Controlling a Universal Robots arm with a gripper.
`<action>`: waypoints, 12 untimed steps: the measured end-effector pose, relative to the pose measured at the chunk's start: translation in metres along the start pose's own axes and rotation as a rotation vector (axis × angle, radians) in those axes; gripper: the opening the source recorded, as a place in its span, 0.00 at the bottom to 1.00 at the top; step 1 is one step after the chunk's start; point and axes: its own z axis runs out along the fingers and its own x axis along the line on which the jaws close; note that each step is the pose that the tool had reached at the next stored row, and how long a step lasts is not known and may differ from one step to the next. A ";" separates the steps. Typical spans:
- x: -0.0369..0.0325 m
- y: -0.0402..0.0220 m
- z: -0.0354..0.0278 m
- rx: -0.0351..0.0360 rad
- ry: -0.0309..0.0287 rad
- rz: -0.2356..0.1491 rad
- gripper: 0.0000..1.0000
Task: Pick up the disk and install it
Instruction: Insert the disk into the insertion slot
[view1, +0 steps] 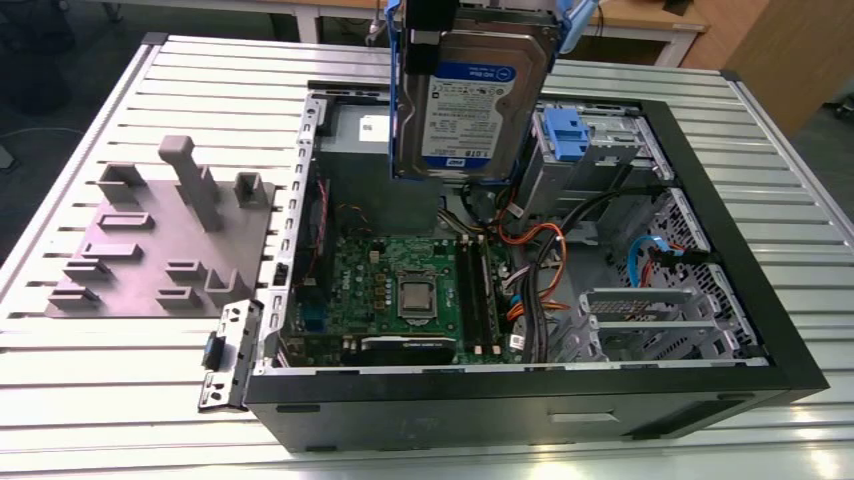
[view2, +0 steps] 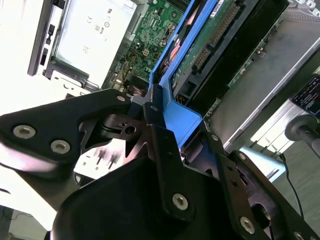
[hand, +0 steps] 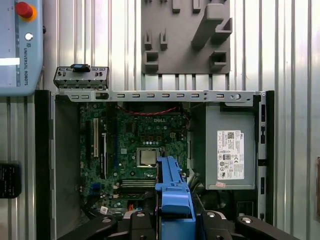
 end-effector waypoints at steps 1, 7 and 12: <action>0.0005 0.0000 0.0000 0.0000 0.0000 0.000 0.37; 0.0014 0.0000 0.0000 0.0000 0.0001 0.000 0.37; 0.0015 0.0000 0.0000 0.0000 0.0000 0.000 0.37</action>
